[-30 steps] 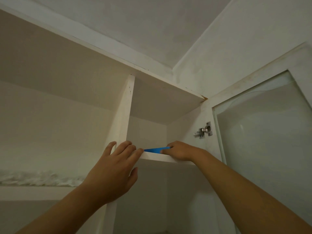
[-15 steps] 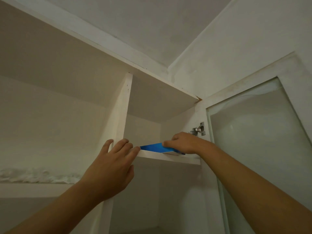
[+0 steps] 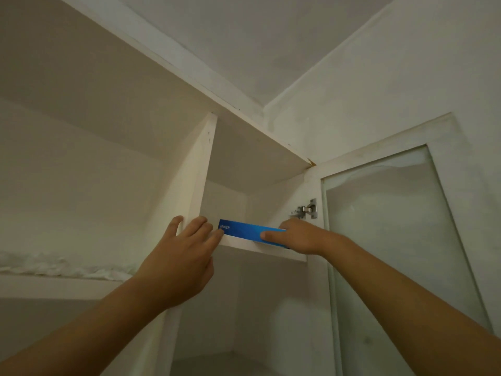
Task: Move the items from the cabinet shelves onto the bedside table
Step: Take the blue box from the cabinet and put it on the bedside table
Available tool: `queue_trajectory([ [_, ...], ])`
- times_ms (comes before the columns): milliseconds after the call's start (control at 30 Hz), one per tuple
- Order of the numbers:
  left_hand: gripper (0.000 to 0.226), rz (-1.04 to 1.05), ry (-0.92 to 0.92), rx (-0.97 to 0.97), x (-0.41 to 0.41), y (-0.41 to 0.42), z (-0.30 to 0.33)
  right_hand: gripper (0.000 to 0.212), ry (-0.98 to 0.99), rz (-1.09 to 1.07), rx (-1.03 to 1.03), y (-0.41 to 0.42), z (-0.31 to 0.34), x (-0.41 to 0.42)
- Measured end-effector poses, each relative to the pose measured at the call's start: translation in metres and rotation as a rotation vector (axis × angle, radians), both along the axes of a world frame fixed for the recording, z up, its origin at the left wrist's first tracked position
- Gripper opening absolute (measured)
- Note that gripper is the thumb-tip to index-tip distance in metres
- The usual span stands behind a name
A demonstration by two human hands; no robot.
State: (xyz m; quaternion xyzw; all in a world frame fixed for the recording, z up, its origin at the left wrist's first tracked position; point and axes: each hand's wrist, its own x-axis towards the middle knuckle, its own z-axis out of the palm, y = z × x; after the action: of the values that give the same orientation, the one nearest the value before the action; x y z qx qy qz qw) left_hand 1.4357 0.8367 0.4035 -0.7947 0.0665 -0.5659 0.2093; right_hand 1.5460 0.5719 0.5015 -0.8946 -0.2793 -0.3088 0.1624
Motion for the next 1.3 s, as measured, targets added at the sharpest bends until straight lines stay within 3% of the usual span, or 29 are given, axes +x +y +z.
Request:
queue_trajectory([
  [167, 0.051, -0.114, 0.044, -0.087, 0.0, -0.003, -0.002, 0.057, -0.029, -0.017, 0.029, -0.027, -0.023, -0.026],
  [467, 0.052, -0.399, 0.068, -0.311, -0.005, -0.022, -0.046, 0.066, -0.107, -0.114, 0.123, -0.073, -0.09, -0.063],
  [633, 0.05, -0.433, 0.107, -0.357, -0.02, -0.03, -0.086, 0.068, -0.143, -0.181, 0.103, -0.091, -0.137, -0.079],
  [867, 0.051, -0.509, 0.246, -0.483, -0.057, -0.046, -0.143, 0.07, -0.104, -0.116, 0.083, -0.099, -0.21, -0.109],
  [1033, 0.049, -0.427, 0.299, -0.471, -0.088, -0.057, -0.195, 0.066, -0.022, -0.045, 0.106, -0.118, -0.271, -0.12],
  [1200, 0.052, -0.211, 0.4, -0.446, -0.122, -0.077, -0.255, 0.077, 0.072, 0.01, 0.09, -0.14, -0.343, -0.13],
  [1300, 0.053, -0.109, 0.449, -0.472, -0.146, -0.09, -0.294, 0.073, 0.167, 0.067, 0.086, -0.151, -0.39, -0.135],
])
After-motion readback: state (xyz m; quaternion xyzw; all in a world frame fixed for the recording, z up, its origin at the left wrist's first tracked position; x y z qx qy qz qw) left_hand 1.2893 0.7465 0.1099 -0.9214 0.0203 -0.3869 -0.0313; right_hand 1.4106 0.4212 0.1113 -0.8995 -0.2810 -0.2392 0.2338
